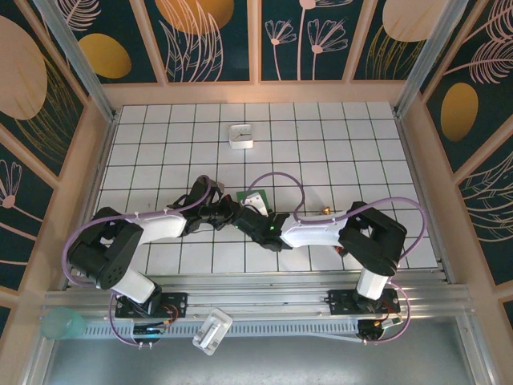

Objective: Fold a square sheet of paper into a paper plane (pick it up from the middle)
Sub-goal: Fourth fold the wing at the center of the table.

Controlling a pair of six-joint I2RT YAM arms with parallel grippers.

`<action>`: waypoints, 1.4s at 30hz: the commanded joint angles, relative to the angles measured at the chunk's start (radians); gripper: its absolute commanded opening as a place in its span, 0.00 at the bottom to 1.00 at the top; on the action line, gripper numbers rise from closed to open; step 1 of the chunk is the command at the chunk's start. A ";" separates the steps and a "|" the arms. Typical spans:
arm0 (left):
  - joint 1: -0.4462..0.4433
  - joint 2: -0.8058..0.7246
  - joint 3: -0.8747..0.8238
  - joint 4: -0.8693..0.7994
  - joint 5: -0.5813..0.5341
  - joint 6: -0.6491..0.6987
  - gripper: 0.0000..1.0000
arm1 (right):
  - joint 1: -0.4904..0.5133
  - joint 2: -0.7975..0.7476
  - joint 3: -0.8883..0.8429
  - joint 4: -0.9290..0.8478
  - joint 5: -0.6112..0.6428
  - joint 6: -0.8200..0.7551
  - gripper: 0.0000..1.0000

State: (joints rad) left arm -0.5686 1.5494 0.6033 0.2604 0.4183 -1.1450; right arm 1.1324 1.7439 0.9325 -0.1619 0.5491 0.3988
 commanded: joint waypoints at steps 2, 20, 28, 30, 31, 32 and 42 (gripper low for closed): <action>-0.008 0.014 0.024 -0.043 0.017 0.005 0.00 | 0.007 0.019 0.022 0.005 0.029 -0.024 0.40; -0.012 0.025 0.031 -0.039 0.018 0.013 0.00 | -0.003 0.035 0.019 0.009 0.011 -0.027 0.20; -0.012 0.020 0.042 -0.055 0.004 0.031 0.00 | -0.022 0.024 -0.006 0.031 -0.022 -0.025 0.11; -0.013 0.018 0.044 -0.057 -0.001 0.033 0.00 | -0.029 0.016 -0.017 0.040 -0.033 -0.023 0.09; -0.012 0.016 0.044 -0.057 -0.003 0.034 0.00 | -0.034 0.012 -0.023 0.046 -0.041 -0.023 0.07; -0.012 0.015 0.044 -0.057 -0.004 0.034 0.00 | -0.037 0.008 -0.029 0.052 -0.049 -0.022 0.06; 0.001 -0.066 0.090 -0.120 -0.061 0.111 0.30 | -0.106 -0.074 -0.137 0.170 -0.235 0.001 0.00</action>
State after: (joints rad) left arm -0.5755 1.5372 0.6586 0.1917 0.3840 -1.0683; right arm 1.0473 1.7123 0.8314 -0.0364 0.3893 0.3759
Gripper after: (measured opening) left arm 0.269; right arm 0.043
